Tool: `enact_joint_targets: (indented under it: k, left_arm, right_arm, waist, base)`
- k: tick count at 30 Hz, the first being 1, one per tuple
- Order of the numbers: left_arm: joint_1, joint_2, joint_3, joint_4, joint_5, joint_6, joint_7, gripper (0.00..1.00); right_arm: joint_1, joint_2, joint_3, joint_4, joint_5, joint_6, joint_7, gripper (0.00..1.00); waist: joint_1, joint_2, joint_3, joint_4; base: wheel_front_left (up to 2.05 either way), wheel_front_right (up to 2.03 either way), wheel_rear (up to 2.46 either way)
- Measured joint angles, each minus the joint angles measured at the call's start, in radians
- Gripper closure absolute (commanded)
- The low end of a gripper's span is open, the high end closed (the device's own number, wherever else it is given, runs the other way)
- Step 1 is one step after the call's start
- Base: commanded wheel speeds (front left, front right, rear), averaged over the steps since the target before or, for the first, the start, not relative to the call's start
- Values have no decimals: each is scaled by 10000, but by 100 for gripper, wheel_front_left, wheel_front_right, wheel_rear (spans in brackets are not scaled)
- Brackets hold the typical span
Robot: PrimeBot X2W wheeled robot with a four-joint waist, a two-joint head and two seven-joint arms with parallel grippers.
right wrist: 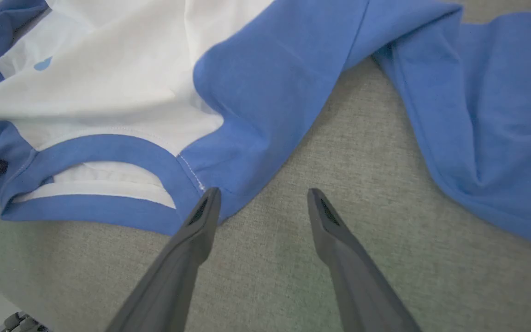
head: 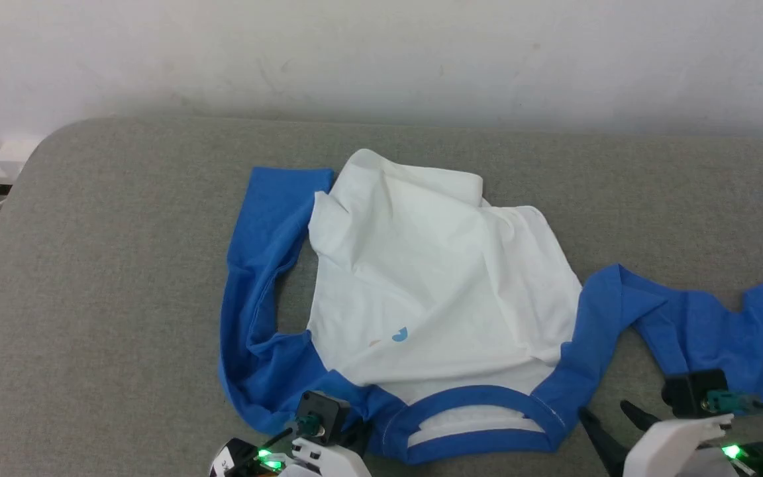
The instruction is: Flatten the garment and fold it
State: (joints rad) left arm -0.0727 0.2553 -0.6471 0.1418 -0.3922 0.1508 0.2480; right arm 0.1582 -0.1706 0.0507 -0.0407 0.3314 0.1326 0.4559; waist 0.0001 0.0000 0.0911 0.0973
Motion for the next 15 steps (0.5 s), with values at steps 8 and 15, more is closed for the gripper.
enact_joint_targets:
  k: [8,15]
  left_arm:
    - [84,63,-173,-366,56,-2,84,100]
    - [84,59,-265,-393,56,-10,75,100]
  right_arm:
    - [-1000,153,247,1233,-575,0,84,0]
    - [-1478,-67,721,2155,-1080,0,10,0]
  waist:
    - [0,0,18,207]
    - [0,1,160,353]
  base:
    - [0,0,0]
    - [0,0,0]
